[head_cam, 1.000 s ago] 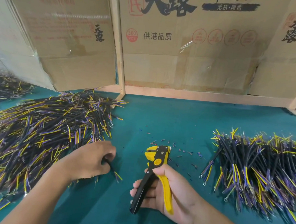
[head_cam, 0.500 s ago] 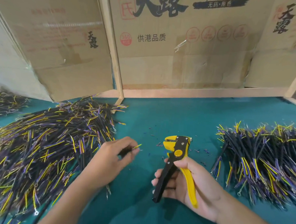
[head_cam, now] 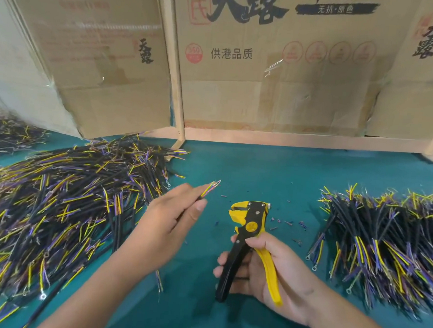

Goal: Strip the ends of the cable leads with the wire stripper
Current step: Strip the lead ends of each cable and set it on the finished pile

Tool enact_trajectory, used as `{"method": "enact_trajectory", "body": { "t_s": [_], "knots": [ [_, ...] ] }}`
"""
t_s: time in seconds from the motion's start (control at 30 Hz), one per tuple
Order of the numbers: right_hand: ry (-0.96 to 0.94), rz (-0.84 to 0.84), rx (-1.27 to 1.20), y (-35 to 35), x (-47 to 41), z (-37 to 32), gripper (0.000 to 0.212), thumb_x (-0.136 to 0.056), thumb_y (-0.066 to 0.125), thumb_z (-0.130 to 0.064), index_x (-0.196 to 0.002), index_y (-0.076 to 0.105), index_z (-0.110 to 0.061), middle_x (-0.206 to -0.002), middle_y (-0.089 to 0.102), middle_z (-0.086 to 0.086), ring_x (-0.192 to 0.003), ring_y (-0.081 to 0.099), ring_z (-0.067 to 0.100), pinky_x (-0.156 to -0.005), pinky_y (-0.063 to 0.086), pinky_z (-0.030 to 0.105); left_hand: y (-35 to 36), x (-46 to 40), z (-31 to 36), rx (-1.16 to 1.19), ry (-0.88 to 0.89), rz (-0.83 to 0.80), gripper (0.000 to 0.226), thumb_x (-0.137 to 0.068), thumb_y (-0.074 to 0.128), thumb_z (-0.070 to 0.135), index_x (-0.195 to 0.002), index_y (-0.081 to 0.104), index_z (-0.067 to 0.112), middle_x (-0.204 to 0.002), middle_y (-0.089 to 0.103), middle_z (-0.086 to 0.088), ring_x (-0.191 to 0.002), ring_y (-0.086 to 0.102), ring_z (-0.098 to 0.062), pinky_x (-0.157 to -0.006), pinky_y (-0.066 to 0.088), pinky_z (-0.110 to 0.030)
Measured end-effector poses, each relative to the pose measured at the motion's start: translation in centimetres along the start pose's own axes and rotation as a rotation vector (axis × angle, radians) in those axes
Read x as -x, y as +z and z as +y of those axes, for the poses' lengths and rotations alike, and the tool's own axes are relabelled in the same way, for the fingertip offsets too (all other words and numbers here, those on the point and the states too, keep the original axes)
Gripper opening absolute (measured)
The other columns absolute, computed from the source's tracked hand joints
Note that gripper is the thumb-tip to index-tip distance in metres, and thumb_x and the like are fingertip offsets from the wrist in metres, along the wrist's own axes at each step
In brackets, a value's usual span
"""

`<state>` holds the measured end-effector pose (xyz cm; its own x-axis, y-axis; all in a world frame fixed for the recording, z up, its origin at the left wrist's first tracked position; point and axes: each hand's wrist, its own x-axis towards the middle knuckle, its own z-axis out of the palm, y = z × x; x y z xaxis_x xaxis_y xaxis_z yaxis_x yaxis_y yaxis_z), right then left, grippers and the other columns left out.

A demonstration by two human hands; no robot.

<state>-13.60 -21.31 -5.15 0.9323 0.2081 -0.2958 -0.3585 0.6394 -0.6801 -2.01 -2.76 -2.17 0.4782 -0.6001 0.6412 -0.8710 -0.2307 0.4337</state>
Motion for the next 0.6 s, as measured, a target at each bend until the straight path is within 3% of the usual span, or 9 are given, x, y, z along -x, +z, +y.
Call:
{"method": "enact_trajectory", "body": {
  "t_s": [0.13, 0.3, 0.6],
  "knots": [
    [-0.001, -0.011, 0.003, -0.15, -0.07, 0.08, 0.027, -0.089, 0.048, -0.023, -0.112, 0.048, -0.008, -0.096, 0.063, 0.031, -0.086, 0.068, 0.044, -0.072, 0.058, 0.048, 0.35, 0.48, -0.35, 0.151, -0.114, -0.034, 0.030, -0.105, 0.042, 0.034, -0.133, 0.050, 0.038, -0.073, 0.053, 0.009, -0.065, 0.047, -0.009, -0.062, 0.040, -0.021],
    [0.017, 0.005, -0.018, -0.26, -0.32, 0.08, 0.027, -0.087, 0.050, -0.023, -0.110, 0.049, -0.009, -0.095, 0.063, 0.030, -0.085, 0.068, 0.044, -0.075, 0.057, 0.051, 0.69, 0.69, -0.62, 0.457, -0.219, -0.110, 0.022, -0.105, 0.039, 0.026, -0.124, 0.040, 0.036, -0.077, 0.054, 0.003, -0.057, 0.032, -0.012, -0.054, 0.032, -0.022],
    [0.016, 0.009, -0.002, -0.39, -0.58, 0.16, 0.031, -0.083, 0.053, -0.025, -0.109, 0.049, -0.008, -0.095, 0.064, 0.029, -0.087, 0.068, 0.044, -0.080, 0.056, 0.052, 0.73, 0.65, -0.72, 0.553, -0.223, -0.171, 0.023, -0.105, 0.039, 0.026, -0.127, 0.038, 0.033, -0.078, 0.056, 0.002, -0.054, 0.028, -0.013, -0.052, 0.031, -0.021]
  ]
}}
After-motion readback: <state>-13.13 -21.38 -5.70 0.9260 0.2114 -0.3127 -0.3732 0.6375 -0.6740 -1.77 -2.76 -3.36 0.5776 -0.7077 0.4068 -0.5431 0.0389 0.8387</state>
